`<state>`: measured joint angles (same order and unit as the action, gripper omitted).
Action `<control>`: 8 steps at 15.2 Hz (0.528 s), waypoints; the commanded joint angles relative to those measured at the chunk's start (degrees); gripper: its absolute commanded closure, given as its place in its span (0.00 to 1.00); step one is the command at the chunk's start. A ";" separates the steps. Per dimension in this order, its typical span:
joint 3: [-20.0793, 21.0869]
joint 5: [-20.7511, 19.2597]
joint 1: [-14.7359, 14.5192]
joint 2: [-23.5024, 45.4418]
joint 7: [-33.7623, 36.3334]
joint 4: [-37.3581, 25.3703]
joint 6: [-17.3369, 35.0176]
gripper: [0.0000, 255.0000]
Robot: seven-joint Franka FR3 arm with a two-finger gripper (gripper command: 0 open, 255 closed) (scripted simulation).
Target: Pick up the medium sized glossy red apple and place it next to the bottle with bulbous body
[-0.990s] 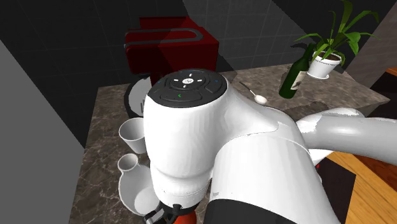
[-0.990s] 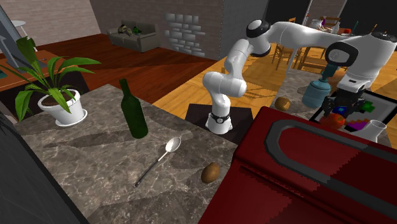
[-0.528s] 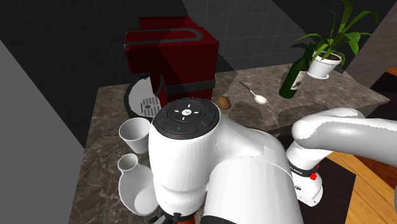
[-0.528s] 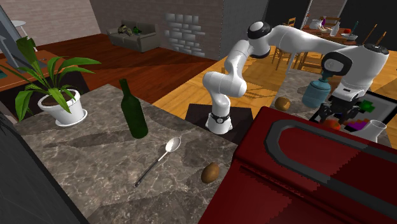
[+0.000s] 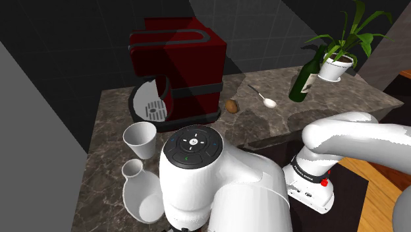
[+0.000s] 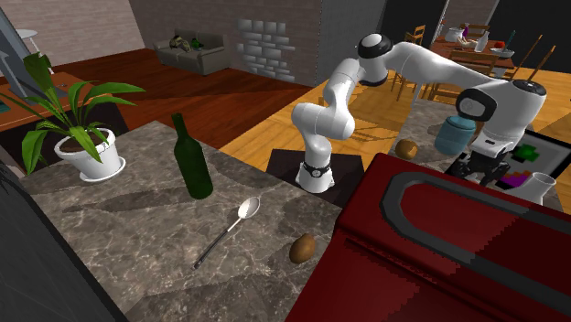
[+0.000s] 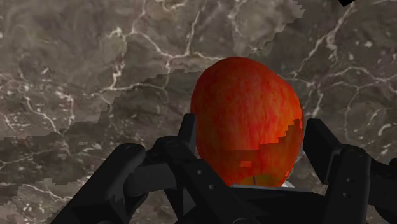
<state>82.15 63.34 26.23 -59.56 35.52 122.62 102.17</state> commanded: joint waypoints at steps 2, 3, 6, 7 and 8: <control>0.34 0.32 0.01 -0.10 -0.16 0.29 0.34 1.00; 0.34 0.32 0.01 -0.10 -0.16 0.29 0.34 1.00; 0.34 0.32 0.01 -0.10 -0.16 0.29 0.34 1.00; 0.34 0.32 0.01 -0.11 -0.16 0.29 0.34 1.00; 0.34 0.32 0.02 -0.11 -0.16 0.29 0.34 0.00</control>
<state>82.50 63.66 26.25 -59.67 35.36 122.91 102.52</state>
